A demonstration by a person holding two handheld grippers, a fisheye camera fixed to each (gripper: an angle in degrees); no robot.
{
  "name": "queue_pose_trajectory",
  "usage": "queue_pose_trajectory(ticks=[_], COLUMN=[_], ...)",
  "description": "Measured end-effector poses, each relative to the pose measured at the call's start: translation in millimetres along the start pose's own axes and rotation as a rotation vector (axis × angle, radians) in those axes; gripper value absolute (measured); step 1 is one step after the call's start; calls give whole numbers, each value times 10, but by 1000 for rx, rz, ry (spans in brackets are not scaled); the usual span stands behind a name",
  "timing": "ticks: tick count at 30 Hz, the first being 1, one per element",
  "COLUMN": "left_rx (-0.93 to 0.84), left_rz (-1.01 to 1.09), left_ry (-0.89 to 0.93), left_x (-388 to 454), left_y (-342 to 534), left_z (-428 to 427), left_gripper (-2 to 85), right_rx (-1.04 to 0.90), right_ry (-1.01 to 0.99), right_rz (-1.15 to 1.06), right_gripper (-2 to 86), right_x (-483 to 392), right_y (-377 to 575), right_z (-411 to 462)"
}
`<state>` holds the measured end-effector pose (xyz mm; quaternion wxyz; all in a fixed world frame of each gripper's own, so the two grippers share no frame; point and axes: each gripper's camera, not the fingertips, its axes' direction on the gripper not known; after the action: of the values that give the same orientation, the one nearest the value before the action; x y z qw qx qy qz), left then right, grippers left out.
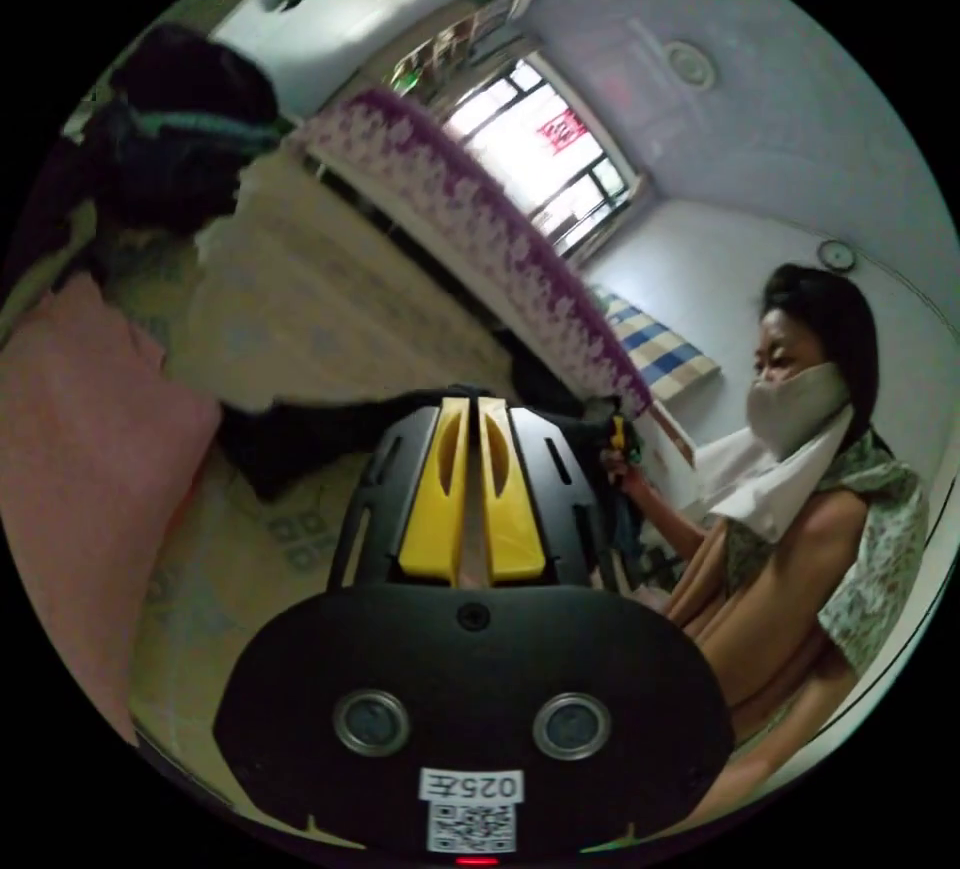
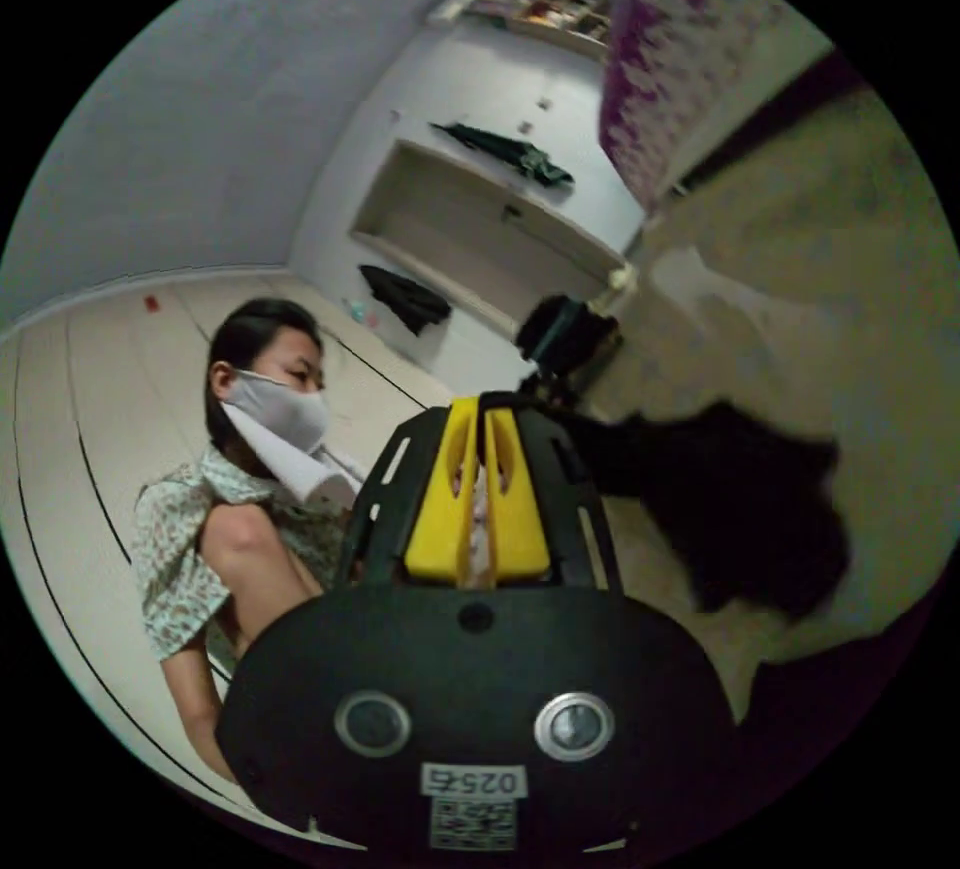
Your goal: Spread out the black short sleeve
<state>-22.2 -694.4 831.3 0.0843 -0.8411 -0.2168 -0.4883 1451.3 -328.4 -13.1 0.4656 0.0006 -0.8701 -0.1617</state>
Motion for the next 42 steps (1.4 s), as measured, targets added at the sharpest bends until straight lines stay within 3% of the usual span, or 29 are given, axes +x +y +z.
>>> queue_pose_trajectory(ticks=[4, 8, 14, 21, 29, 35, 39, 42], left_rx=[211, 131, 103, 112, -20, 62, -100, -249], left_rz=[146, 148, -8, 114, -98, 0, 2, -32], left_ry=[-11, -197, -99, -137, -105, -131, -197, -220], left_x=[838, 1084, 734, 938, 509, 1065, 1217, 866], left_y=[-113, -240, -193, -132, 530, 311, -176, -497], left_z=[-549, -636, -618, -641, -408, -553, -325, 275], left_gripper=[-13, -9, -9, -9, -9, -9, -9, -8], right_rx=[81, -60, -12, -30, -56, 13, -96, -194], right_ry=[87, 295, 243, 292, 268, 203, 311, 391], right_rz=[-197, -193, -119, -205, -21, -67, 21, 147], right_gripper=[-9, -9, -9, -9, -9, -9, -9, -7], right_x=[-1004, -1236, -1152, -1443, -1084, -1484, -1429, -873], right_y=[-164, -288, -214, -142, 284, 158, -122, -283], right_z=[-167, -92, -142, -96, 71, 209, 378, 547])
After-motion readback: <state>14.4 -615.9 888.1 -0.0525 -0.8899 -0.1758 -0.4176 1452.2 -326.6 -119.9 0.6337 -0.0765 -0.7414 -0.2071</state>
